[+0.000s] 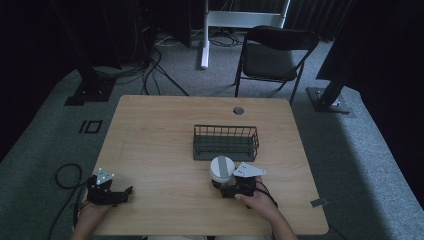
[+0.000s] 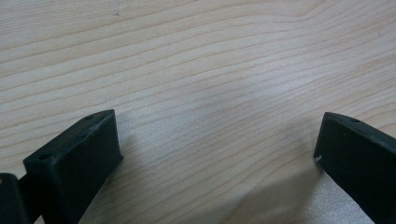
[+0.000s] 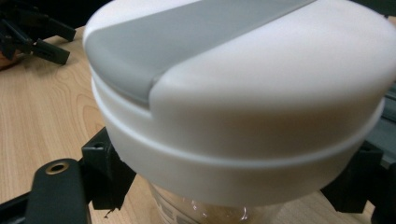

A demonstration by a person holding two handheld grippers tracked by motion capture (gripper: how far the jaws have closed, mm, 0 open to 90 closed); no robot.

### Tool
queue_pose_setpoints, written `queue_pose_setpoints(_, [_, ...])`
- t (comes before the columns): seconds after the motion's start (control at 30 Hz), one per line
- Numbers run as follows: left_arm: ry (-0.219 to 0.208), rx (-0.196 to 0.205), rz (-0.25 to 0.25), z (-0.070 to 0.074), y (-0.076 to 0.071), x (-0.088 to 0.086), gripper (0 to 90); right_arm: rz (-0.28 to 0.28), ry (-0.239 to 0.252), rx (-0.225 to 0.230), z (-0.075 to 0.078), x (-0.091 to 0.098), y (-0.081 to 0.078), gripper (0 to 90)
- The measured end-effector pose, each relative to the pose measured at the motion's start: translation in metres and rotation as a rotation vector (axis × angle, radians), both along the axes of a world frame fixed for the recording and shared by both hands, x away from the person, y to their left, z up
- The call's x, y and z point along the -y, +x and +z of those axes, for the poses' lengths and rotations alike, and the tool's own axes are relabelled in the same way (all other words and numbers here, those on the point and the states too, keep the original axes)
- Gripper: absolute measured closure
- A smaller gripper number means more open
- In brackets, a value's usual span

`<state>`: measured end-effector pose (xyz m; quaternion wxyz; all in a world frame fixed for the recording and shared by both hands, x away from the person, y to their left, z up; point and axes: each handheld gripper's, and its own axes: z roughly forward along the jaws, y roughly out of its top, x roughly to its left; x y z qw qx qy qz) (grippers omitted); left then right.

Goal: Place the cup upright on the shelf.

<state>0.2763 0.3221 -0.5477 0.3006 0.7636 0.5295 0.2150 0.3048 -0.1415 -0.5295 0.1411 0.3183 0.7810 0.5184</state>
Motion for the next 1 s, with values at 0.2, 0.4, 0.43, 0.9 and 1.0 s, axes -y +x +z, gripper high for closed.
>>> queue_pose_setpoints(0.2, [0.0,0.0,0.0,0.0,0.0,0.0,0.5,0.008,-0.01,0.009,0.007,0.0,-0.001,18.2])
queue_pose_setpoints(0.4, [0.0,0.0,0.0,0.0,0.0,0.0,0.5,0.003,-0.006,0.018,0.015,0.001,-0.001,18.2])
queue_pose_setpoints(0.43, [0.0,0.0,0.0,0.0,0.0,0.0,0.5,0.007,-0.007,0.017,0.016,0.001,-0.001,18.2])
queue_pose_setpoints(0.9, [0.0,0.0,0.0,0.0,0.0,0.0,0.5,0.002,0.024,0.034,0.041,0.004,0.002,18.2])
queue_pose_setpoints(1.0, [0.0,0.0,0.0,0.0,0.0,0.0,0.6,-0.015,0.035,0.047,0.048,0.006,0.004,18.2])
